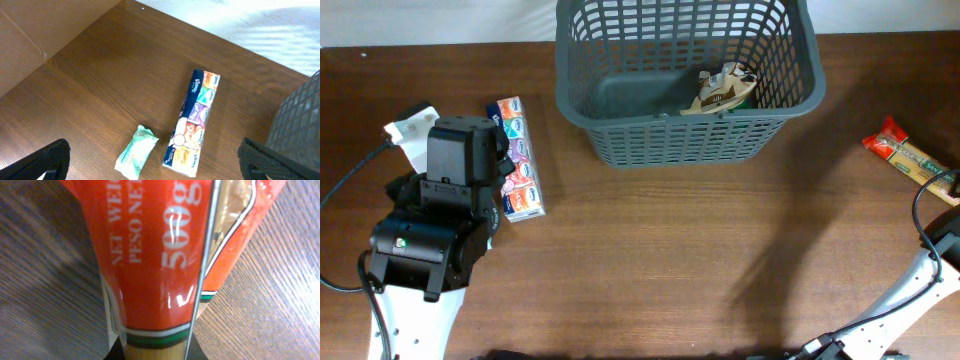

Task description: Pack container

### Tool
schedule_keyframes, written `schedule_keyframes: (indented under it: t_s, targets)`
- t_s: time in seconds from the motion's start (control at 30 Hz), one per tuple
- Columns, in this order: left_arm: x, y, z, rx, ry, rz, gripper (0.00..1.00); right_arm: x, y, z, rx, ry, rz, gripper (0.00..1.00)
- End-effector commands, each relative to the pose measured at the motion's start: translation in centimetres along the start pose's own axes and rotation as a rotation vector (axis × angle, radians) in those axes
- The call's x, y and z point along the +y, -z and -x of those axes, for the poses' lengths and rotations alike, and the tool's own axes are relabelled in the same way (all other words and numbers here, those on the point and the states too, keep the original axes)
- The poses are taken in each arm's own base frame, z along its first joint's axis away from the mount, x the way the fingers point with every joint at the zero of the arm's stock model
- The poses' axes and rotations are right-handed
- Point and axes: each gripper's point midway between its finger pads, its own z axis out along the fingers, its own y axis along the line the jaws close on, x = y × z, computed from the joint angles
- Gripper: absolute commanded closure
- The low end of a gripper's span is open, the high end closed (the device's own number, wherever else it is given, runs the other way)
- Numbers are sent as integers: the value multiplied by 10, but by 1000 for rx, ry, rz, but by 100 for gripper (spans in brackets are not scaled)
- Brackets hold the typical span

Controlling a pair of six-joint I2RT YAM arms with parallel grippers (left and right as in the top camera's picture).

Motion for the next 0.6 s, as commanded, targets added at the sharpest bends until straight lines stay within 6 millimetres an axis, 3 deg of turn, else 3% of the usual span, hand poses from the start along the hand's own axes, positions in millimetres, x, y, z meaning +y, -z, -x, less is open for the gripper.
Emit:
schedule_keyframes:
  t_s: [0.0,0.17,0.3,0.43,0.47,0.57]
  targets:
    - [1,2,4,-9,1,-5,1,-19,-35,12,-90,141,-126,96]
    - [1,2,4,-9,1,-5,1,5,-10,7,-142,423,-42,96]
    - [1,2,4,-9,1,-5,1,36,42,-11,-198,651,112,96]
    - [1,2,4,-9,1,-5,1,56,129,-41,-262,852,336,96]
    - [1,2,4,-9,1,-5,1,55,180,-61,-286,931,467,96]
    - [1,2,4,-9,1,-5,1,39,245,-87,-297,977,610,96]
